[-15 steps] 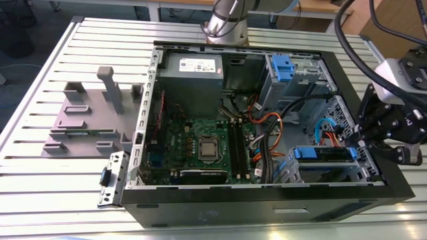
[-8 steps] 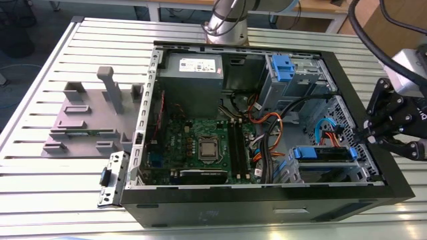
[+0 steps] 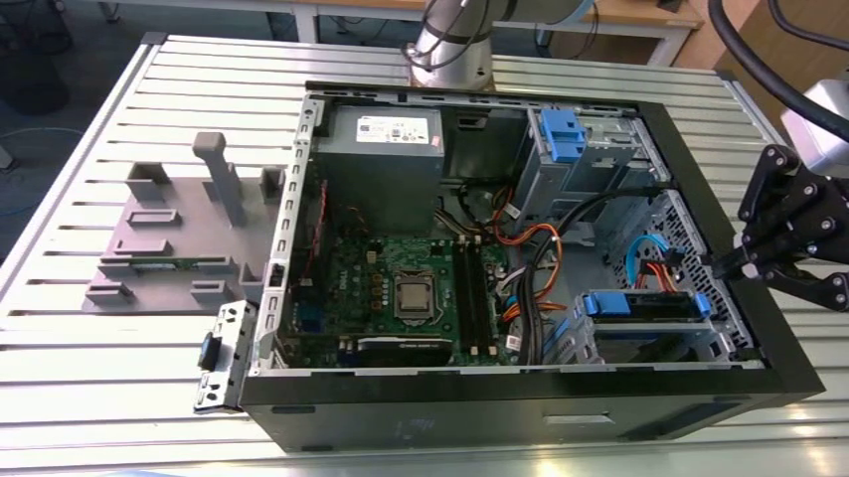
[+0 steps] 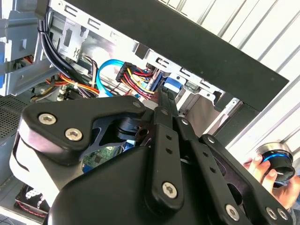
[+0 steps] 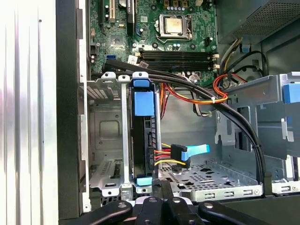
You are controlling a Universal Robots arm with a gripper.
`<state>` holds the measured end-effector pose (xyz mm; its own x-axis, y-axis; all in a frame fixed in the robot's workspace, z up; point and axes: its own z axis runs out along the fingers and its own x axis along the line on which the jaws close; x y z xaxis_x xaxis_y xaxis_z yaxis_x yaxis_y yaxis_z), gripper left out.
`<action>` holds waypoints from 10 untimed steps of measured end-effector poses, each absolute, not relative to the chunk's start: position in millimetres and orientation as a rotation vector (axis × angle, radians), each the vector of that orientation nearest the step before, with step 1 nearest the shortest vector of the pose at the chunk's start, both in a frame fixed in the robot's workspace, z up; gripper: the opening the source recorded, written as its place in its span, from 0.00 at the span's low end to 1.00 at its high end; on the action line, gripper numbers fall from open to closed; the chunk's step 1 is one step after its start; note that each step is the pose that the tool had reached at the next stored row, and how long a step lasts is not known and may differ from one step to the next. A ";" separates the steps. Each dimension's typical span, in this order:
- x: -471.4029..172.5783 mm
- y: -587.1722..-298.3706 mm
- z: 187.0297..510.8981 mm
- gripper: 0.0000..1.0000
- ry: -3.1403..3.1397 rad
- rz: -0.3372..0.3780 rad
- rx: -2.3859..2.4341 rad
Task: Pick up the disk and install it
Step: 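Insert the second disk wire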
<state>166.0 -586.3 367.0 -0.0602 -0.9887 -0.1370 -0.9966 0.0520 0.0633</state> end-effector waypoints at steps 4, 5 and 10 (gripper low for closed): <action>166.0 -586.3 367.1 0.11 2.237 0.217 -2.114; 166.0 -586.3 367.1 0.11 2.237 0.217 -2.114; 166.0 -586.3 367.2 0.11 2.237 0.217 -2.114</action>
<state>166.0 -586.3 367.2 -0.0602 -0.9887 -0.1370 -0.9966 0.0519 0.0633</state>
